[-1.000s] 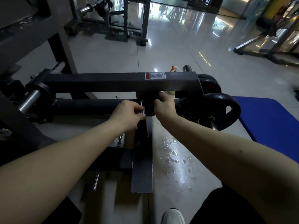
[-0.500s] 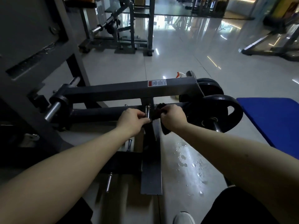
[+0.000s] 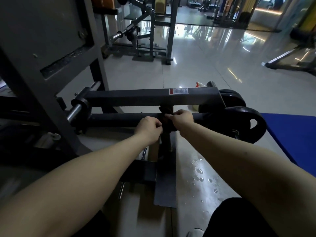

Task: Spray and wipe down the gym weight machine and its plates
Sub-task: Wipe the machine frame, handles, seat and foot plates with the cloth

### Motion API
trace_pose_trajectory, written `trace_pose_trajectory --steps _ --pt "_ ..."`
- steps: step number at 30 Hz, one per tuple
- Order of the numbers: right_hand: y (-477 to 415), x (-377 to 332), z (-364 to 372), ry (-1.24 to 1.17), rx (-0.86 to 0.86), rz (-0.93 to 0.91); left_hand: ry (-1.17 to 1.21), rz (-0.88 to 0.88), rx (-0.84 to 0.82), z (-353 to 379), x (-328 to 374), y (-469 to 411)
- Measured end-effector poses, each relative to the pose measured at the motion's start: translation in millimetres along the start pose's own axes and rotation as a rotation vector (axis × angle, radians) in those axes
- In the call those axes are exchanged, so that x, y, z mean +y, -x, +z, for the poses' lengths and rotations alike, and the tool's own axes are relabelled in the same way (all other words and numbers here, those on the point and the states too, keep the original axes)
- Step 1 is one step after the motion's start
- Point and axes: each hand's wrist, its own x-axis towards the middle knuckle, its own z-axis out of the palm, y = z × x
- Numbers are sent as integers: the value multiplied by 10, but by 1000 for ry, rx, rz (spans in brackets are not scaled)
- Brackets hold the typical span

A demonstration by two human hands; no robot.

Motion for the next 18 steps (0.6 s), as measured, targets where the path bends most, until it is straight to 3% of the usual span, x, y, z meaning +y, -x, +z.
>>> trace_pose_trajectory --steps 9,14,18 --pt "292 205 -457 121 -309 -6 25 -5 -45 -43 -134 36" --pt "485 182 -476 77 -220 -107 354 -151 -78 -29 40 153" --pt "551 161 -345 -17 -350 -89 490 -184 -130 -34 77 228"
